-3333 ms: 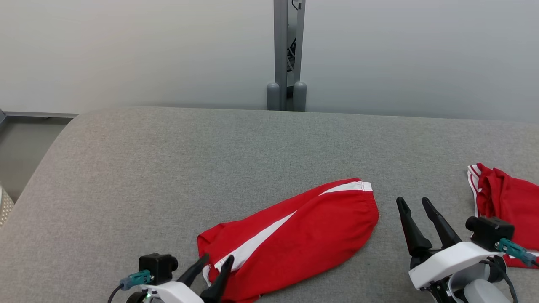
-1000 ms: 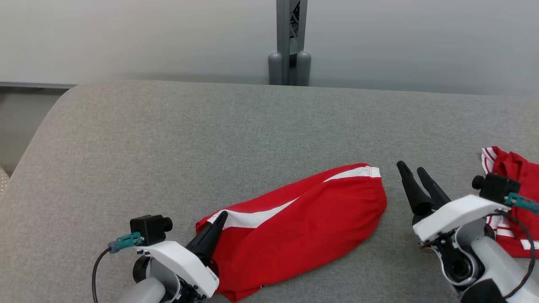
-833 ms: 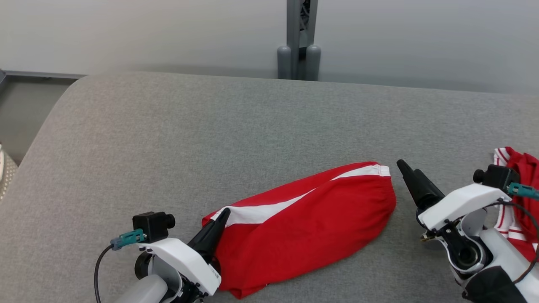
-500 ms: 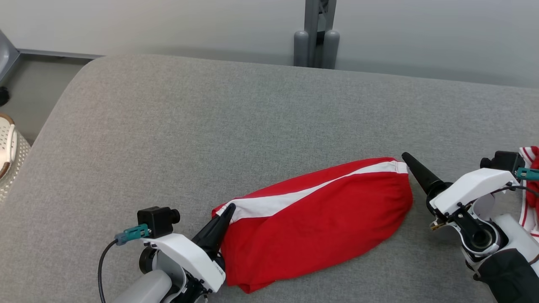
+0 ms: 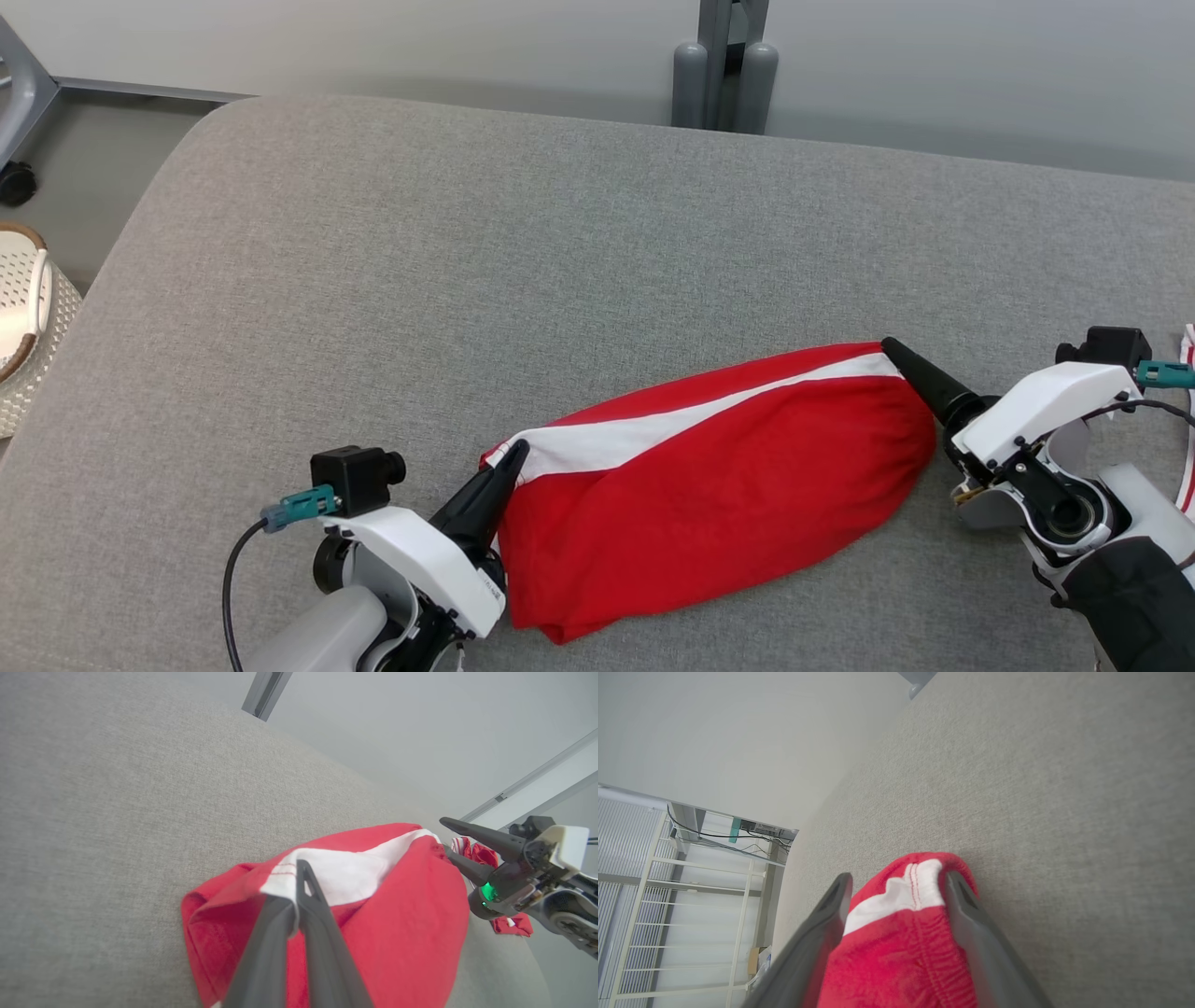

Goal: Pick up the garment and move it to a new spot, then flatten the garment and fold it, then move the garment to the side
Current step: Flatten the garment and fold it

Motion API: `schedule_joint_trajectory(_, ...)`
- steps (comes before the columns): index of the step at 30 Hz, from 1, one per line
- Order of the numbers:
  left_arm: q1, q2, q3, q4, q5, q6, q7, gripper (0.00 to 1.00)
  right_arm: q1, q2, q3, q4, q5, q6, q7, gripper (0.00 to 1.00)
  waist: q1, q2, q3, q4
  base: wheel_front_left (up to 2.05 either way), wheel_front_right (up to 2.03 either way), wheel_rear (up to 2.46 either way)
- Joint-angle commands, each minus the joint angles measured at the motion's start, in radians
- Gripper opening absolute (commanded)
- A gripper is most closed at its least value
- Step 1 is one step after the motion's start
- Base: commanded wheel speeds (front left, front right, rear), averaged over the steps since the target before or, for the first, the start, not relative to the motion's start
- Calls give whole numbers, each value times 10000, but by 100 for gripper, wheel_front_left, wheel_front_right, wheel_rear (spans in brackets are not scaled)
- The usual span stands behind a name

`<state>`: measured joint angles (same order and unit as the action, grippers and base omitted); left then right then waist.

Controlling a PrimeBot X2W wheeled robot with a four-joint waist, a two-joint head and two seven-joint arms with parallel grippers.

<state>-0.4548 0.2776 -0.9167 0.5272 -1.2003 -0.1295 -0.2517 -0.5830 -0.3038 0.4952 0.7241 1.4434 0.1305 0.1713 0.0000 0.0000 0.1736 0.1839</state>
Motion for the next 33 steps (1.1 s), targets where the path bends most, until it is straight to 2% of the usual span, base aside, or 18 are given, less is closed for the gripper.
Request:
schedule_joint_trajectory(1, -153, 80, 11, 43, -85, -14, -70, 0, -58, -72, 25, -1, 93, 5, 41, 100, 0, 0, -7, -4, 0, 0, 0)
schedule_joint_trajectory(2, -171, 73, 7, 54, -98, -14, -78, 0, -66, -85, 43, -13, 128, 5, 45, 90, 0, 0, -7, -7, 0, 0, 0)
schedule_joint_trajectory(3, -187, 71, -4, 65, -94, -14, -74, 0, -72, -97, 57, -29, 166, 5, 42, 46, 0, 0, -6, -9, 0, 0, 0)
schedule_joint_trajectory(4, -197, 71, -11, 74, -89, -14, -86, 0, -76, -102, 67, -41, 225, 5, 42, 15, 0, 0, -5, -12, 0, 0, 0)
schedule_joint_trajectory(5, -201, 66, -21, 83, -93, -14, -91, 0, -82, -105, 85, -70, 244, 5, 40, 0, 0, 0, -1, -17, 0, 0, 0)
schedule_joint_trajectory(19, -168, 58, 29, 141, -167, -14, -135, 0, 164, -330, 290, -685, 526, 5, -209, 0, 0, 0, -238, -91, 0, 0, 0)
schedule_joint_trajectory(28, 186, 238, 1057, -375, 122, -14, -133, 0, 734, -613, 157, -2508, 733, 5, -1132, 0, 0, 0, -1243, -372, 0, 0, 0)
schedule_joint_trajectory(33, 16, 339, 1647, -735, 153, -14, -134, 0, 549, -676, 180, -3350, 632, 5, -1535, 0, 0, 0, -1746, -624, 0, 0, 0)
